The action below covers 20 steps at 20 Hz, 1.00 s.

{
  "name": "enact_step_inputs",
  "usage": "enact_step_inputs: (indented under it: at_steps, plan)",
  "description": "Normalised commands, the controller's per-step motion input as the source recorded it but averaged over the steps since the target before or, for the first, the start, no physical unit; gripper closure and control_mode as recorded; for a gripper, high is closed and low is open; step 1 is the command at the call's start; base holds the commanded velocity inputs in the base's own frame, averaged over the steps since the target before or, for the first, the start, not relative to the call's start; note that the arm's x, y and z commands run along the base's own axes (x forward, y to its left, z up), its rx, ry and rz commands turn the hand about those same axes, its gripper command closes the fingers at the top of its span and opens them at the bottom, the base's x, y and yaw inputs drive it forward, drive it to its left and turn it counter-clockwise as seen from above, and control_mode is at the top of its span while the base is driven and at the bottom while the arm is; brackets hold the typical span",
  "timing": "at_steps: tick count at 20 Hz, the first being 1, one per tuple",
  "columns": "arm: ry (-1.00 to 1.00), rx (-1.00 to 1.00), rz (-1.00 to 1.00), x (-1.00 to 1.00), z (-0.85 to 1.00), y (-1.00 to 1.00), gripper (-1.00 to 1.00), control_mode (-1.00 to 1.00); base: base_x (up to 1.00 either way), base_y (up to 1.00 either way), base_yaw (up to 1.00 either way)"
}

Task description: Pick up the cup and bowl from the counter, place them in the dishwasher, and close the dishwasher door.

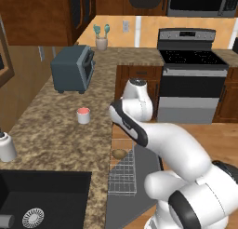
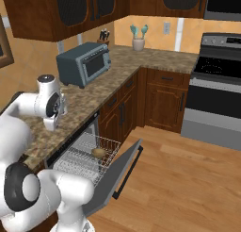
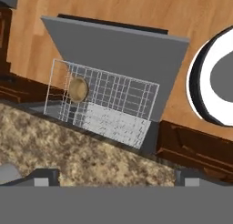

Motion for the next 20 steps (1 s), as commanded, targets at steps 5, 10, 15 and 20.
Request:
enact_step_inputs:
  at_steps: [5,10,15,20]
  plan:
    - [0.13,-0.11,0.39,0.19,0.01,0.3,-1.0,-1.0,0.0,0.0,0.0]
    - [0.1,-0.11,0.4,0.15,0.0,0.19,-1.0,-1.0,0.0,0.0,0.0]
    - [0.01,-0.08,0.43,0.13,0.0,0.05,-1.0,-1.0,0.0,0.0,0.0]
    - [-0.11,-0.06,0.32,0.0,-0.1,0.0,-1.0,-1.0,0.0,0.0,0.0]
